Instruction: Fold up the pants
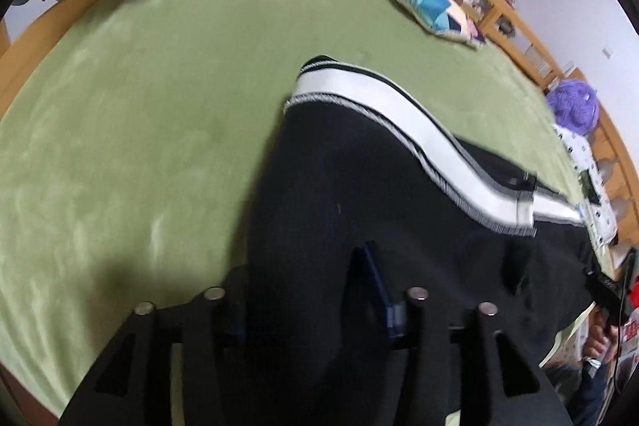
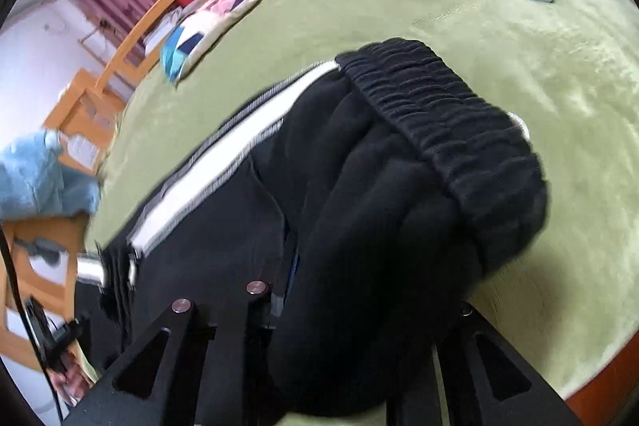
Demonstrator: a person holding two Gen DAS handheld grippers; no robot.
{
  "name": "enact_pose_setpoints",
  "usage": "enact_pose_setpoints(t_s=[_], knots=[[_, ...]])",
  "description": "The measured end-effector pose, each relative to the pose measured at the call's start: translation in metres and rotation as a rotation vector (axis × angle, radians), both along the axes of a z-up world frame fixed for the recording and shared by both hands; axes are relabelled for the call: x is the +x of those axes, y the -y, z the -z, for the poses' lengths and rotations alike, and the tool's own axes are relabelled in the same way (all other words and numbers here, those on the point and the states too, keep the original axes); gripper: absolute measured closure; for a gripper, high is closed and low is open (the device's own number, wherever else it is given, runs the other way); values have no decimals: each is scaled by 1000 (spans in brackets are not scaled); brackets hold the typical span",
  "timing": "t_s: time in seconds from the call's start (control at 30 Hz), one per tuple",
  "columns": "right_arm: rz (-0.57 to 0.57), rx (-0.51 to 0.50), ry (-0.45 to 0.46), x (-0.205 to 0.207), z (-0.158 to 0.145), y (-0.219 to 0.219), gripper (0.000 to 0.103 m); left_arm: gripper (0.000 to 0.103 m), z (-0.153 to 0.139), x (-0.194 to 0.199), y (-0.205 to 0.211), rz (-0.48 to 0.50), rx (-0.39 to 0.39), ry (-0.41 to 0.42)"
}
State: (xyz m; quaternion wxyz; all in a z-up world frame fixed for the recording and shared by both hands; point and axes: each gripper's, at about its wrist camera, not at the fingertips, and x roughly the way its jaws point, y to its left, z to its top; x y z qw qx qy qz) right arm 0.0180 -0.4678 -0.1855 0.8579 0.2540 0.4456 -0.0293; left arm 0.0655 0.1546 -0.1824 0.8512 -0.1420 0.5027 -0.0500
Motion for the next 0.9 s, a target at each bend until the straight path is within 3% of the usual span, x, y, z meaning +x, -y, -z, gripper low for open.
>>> enact_pose_setpoints(t_s=[0.1,0.2,0.37,0.47,0.6,0.67,0.73,0.77,0.83,0.9], knots=[[-15,-142,-7,-17,-17,-23,76,39,6,-17,2,7,29,5],[-11,-214,-50,-20,-30,-39,76,29,13,-32,8,28,101,6],[-40,-276,-104,-25,-39,-52,76,28,17,-51,6,52,73,32],[-83,-226,-102,-25,-21,-33,75,27,16,-57,-1,60,28,42],[-57,104,-67,-27,9,13,67,27,19,-59,-5,61,-13,40],[-16,188,-62,-34,15,20,64,27,19,-60,-6,63,-16,41],[25,182,-58,-44,15,18,55,27,19,-61,-6,61,-17,42],[54,138,-70,-49,15,15,40,27,19,-61,-6,60,-18,42],[91,88,-42,-61,13,11,37,27,18,-62,-7,55,-20,41],[111,108,-10,-68,14,14,37,26,18,-61,-7,49,-22,40]])
